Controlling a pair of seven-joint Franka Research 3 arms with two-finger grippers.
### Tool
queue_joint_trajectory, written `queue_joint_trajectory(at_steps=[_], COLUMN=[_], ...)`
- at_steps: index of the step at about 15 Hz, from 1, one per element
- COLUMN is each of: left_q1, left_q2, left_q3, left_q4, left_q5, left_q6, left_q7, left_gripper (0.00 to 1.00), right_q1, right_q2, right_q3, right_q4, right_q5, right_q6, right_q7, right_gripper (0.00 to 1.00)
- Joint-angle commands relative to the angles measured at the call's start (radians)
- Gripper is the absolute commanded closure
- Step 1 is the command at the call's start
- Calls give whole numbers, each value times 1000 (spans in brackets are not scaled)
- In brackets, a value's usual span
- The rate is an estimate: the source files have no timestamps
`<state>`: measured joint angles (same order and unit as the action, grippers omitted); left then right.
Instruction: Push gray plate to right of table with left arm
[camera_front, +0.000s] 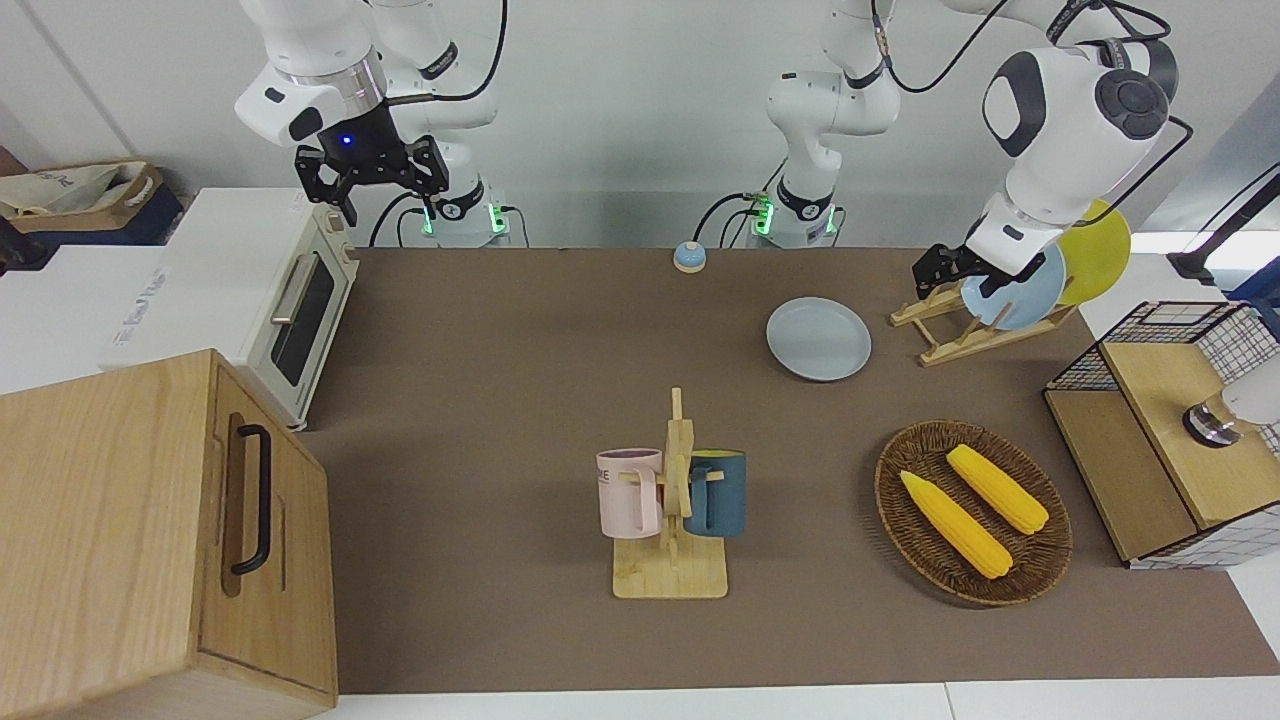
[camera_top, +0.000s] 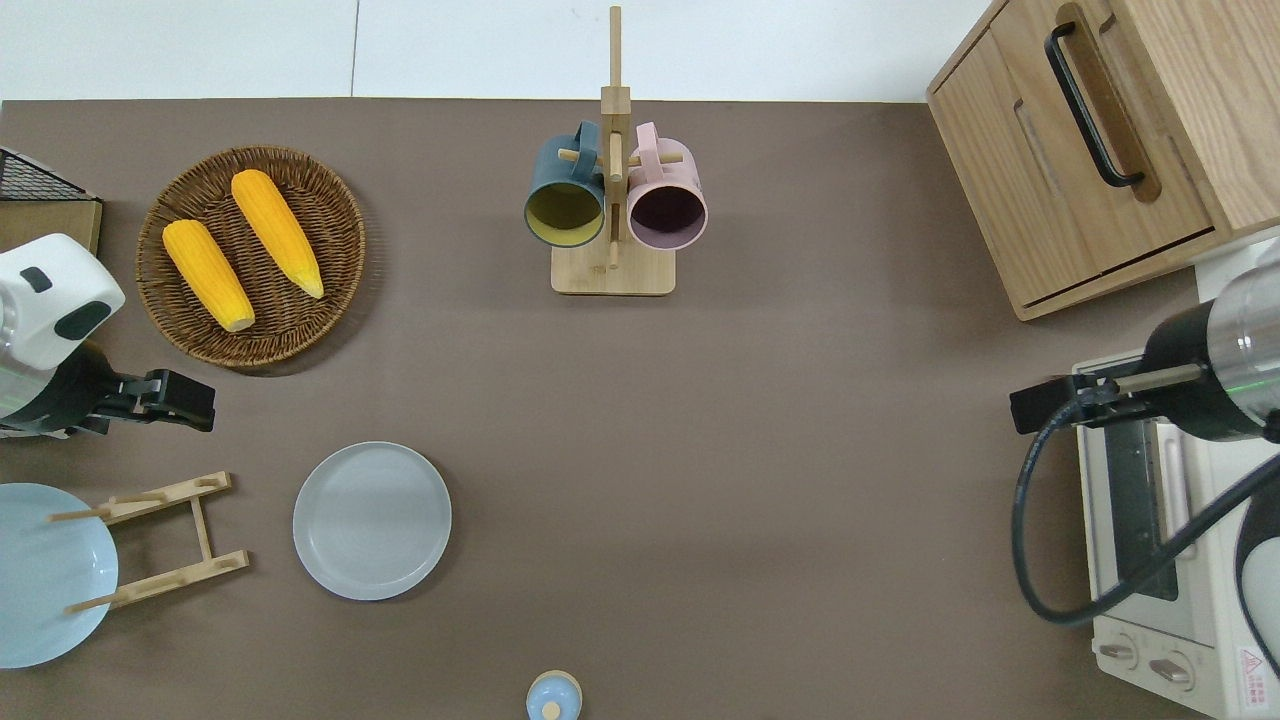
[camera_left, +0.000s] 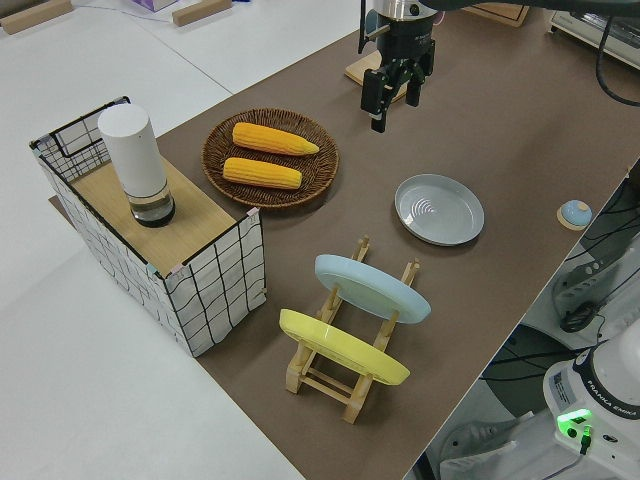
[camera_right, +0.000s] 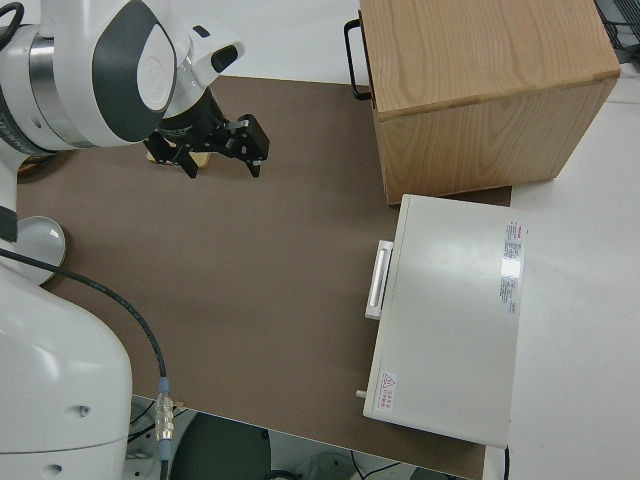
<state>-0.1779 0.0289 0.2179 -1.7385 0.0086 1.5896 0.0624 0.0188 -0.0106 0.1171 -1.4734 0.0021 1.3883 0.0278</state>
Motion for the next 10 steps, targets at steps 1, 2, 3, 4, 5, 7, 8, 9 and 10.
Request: queue_joint_trajectory(at_steps=[1,2,3,4,5,7,8,9,10], left_q1=[-14,-14,-15,-15,-15,-35,-40,-52,-61], left_q2=[-32,-38,-43,-50,-58,-75,-90,-113,-130], left_q3=[11,11,11,12,12,35,49,60,81], left_q4=[-41,-49,-59,-73,-93,-136,-172,-220,-261], left_q5=[-2,-2,-1,2,4,5,5,5,5], left_q6=[-19,-19,-17,-11,-2,39,73,110,139], left_q7=[14,13,13,13,13,13,13,13,11], left_gripper=[0,0,0,0,0,2,2,2,2], right_q1=[-20,-20,-20,-20,-20,-20,-20,-20,-20], right_q2=[-6,-6,-6,-6,-6,-6,-6,-6,-6], right_q3=[15,13,15,13,13,13,13,13,15], right_q4=[4,4,4,4,4,4,4,4,4], right_q5=[10,10,10,10,10,10,10,10,10], right_q6=[-12,-12,-12,-12,-12,-12,-12,-12,-12], right_q7=[1,0,0,1,0,1,0,1,1], right_gripper=[17,17,17,17,17,17,17,17,17])
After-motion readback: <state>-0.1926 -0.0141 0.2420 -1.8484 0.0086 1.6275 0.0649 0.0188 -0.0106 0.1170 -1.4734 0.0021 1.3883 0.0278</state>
